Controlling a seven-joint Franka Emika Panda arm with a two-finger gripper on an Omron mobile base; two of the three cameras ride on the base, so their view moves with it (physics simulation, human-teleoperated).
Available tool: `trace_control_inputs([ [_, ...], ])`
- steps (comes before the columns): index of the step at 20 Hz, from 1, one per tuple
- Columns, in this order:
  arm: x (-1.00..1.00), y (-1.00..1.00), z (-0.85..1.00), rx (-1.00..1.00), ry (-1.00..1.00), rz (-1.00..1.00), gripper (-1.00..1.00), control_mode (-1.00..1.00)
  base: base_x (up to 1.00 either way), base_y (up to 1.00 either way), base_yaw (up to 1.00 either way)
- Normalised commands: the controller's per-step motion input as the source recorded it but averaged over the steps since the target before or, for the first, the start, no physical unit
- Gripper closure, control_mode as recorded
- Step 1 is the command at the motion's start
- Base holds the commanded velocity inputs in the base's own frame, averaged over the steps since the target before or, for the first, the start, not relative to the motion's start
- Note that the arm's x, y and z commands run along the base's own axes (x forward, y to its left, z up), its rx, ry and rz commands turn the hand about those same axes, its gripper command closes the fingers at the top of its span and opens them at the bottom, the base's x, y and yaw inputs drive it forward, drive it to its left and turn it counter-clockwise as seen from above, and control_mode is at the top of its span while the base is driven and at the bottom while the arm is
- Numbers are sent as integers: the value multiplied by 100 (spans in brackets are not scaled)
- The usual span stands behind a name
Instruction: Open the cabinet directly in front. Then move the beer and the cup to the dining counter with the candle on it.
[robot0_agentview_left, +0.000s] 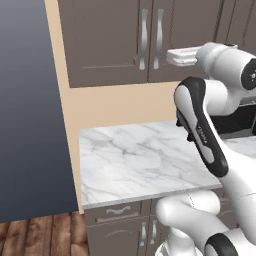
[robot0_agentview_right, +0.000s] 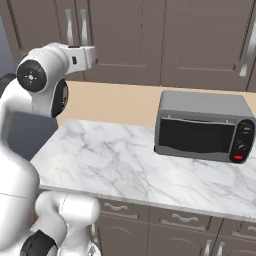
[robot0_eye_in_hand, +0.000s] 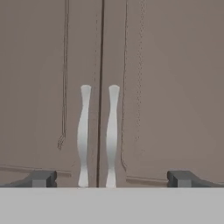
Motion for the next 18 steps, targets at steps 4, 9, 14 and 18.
trace_control_inputs([
  [4,60,2,-1,0,1,-3,-100,-100,0,0,0],
  [9,76,5,-8,0,5,-4,-100,-100,0,0,0],
  [14,93,3,-15,0,9,-4,-100,-100,0,0,0],
  [18,100,0,-16,-1,9,-4,-100,-100,0,0,0],
])
